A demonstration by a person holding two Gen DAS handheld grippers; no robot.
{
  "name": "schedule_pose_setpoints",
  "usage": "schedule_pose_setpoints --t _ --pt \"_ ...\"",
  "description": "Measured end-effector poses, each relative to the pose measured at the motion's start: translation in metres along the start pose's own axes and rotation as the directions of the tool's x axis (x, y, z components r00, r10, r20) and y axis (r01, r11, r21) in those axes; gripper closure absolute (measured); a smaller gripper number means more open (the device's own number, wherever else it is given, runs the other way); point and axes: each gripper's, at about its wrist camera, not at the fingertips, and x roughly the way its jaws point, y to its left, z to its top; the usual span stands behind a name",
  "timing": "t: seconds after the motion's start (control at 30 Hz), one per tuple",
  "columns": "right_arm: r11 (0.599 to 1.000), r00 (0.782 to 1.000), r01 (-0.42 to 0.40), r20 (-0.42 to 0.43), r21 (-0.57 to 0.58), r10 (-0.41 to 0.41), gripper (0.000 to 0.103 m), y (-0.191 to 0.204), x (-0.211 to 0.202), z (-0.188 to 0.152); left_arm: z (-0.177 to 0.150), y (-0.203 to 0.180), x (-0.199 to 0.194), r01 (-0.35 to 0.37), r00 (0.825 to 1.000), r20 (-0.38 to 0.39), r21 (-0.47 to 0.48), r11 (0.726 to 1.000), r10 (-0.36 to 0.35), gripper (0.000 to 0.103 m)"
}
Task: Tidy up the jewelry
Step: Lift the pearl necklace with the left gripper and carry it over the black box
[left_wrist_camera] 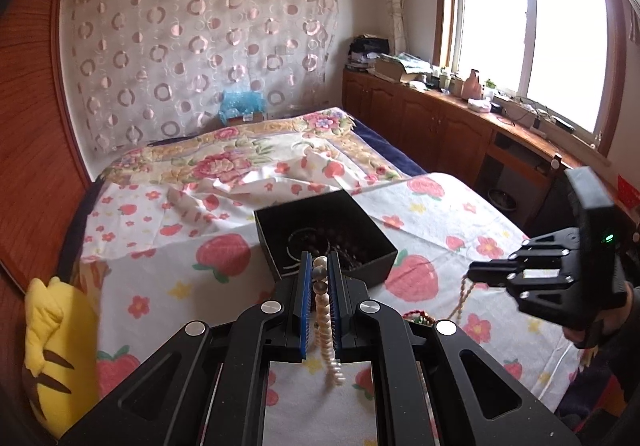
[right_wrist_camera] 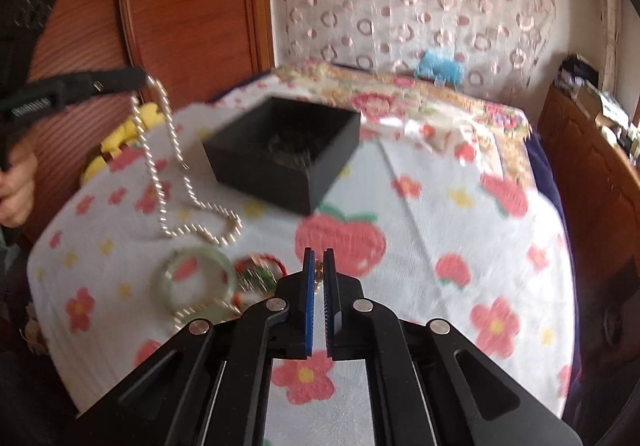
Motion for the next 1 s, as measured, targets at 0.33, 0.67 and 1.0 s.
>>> schedule_pose_setpoints --t 0.33,0.67,1.0 --pt "0.998 0.991 0.016 0.137 -0.067 -0.006 0.098 0.009 -0.059 0.05 0.018 -0.002 -0.017 -0.019 0.999 0.043 0.01 1.0 0.018 0.096" --pt "0.993 0.975 0.058 0.22 -0.105 -0.033 0.098 0.012 -0.091 0.089 0.044 -0.003 -0.025 -0.028 0.996 0.082 0.018 0.999 0.026 0.096" --pt "0.991 0.96 0.073 0.276 -0.114 -0.039 0.098 0.006 -0.097 0.128 0.076 0.002 -0.024 -0.037 0.993 0.114 0.005 0.999 0.036 0.096"
